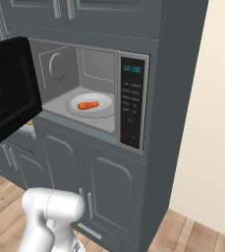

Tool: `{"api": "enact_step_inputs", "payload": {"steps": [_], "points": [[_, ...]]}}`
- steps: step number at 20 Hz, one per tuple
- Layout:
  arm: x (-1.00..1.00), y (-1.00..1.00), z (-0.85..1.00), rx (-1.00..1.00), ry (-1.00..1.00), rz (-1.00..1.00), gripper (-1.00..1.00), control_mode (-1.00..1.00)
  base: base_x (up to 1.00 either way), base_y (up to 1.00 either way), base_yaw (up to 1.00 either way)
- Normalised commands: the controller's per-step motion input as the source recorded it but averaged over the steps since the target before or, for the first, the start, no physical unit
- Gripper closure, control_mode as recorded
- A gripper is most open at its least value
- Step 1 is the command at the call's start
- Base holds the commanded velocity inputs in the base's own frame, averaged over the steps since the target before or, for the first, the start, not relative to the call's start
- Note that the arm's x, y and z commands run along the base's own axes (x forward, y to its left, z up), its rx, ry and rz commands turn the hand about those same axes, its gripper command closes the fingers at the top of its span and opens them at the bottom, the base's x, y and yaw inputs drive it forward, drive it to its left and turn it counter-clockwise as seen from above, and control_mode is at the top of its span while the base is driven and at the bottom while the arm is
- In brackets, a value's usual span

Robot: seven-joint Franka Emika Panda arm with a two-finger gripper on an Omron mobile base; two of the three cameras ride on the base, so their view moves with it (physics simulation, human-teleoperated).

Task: Pick the carrot from the counter and place it in the microwave. Then turn on the microwave.

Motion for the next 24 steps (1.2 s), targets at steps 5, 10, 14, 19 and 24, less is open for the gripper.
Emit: {"api": "enact_step_inputs", "payload": {"steps": [5,10,14,19,24], "points": [[-0.46,0.12,-0.01,-0.08,-0.15,0.05,-1.0,-1.0,0.0,0.0,0.0],[-0.48,0.13,0.0,-0.08,-0.15,0.05,-1.0,-1.0,0.0,0.0,0.0],[-0.38,0.18,-0.01,-0.08,-0.11,0.04,-1.0,-1.0,0.0,0.0,0.0],[-0.23,0.22,0.0,-0.05,-0.08,0.01,-1.0,-1.0,0.0,0.0,0.0],[-0.15,0.24,-0.01,-0.05,-0.05,0.0,-1.0,-1.0,0.0,0.0,0.0]]}}
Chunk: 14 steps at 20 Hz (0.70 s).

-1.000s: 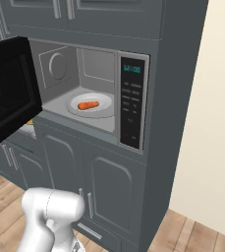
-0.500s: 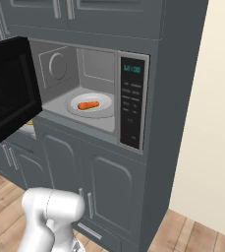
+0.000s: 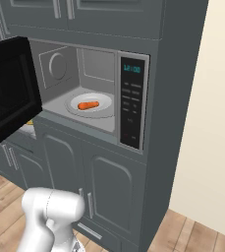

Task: Pick the carrot from the counter and place it in the microwave. Then turn on the microwave.

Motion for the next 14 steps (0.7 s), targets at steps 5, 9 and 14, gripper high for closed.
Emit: {"api": "enact_step_inputs", "payload": {"steps": [5,9,14], "points": [[-0.15,0.21,0.0,-0.05,-0.05,0.0,-1.0,-1.0,0.0,0.0,0.0],[-0.06,0.24,-0.01,-0.03,-0.04,0.0,-1.0,-1.0,0.0,0.0,0.0],[0.0,0.25,0.0,-0.01,-0.01,0.0,-1.0,-1.0,0.0,0.0,0.0]]}}
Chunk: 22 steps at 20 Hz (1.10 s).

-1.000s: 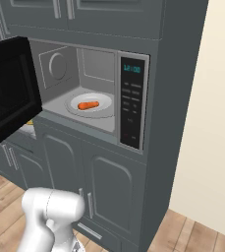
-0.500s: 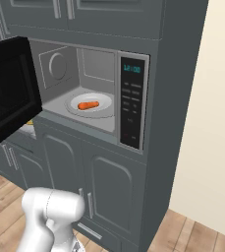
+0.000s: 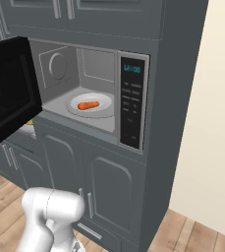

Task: Pick the carrot from the counter and place it in the microwave. Then turn on the microwave.

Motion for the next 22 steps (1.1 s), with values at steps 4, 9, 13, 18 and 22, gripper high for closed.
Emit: {"api": "enact_step_inputs", "payload": {"steps": [4,9,13,18,22], "points": [[0.0,0.27,0.0,0.0,0.0,0.0,-1.0,-1.0,0.0,0.0,0.0],[0.01,0.29,0.0,0.0,0.0,-0.01,-1.0,-1.0,0.0,0.0,0.0],[0.01,0.3,0.0,0.0,0.0,-0.04,-1.0,-1.0,0.0,0.0,0.0],[0.06,0.31,0.0,0.0,0.0,-0.06,-1.0,-1.0,0.0,0.0,0.0],[0.07,0.3,0.0,0.0,0.0,-0.08,-1.0,-1.0,0.0,0.0,0.0]]}}
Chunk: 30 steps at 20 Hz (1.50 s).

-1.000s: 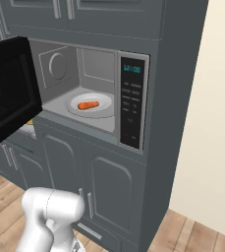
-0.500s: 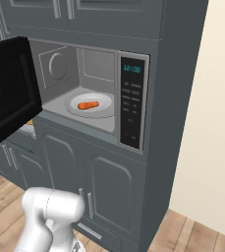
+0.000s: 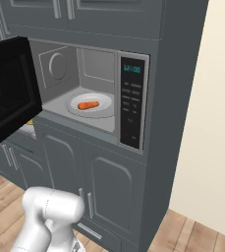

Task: Pick the carrot from the counter and place it in the microwave. Then turn on the microwave.

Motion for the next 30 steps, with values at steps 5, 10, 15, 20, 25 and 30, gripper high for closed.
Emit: {"api": "enact_step_inputs", "payload": {"steps": [5,10,15,20,25,30], "points": [[0.1,0.27,-0.01,0.0,0.0,-0.08,-1.0,-1.0,0.0,0.0,0.0],[0.13,0.27,-0.03,-0.01,0.0,-0.09,-1.0,-1.0,0.0,0.0,0.0],[0.13,0.28,-0.09,-0.02,0.0,-0.11,-1.0,-1.0,0.0,0.0,0.0],[0.17,0.27,-0.15,-0.03,0.0,-0.12,-1.0,-1.0,0.0,0.0,0.0],[0.12,0.22,-0.14,-0.02,0.0,-0.13,-1.0,-1.0,0.0,0.0,0.0],[0.16,0.15,-0.16,-0.01,0.0,-0.12,-1.0,-1.0,0.0,0.0,0.0]]}}
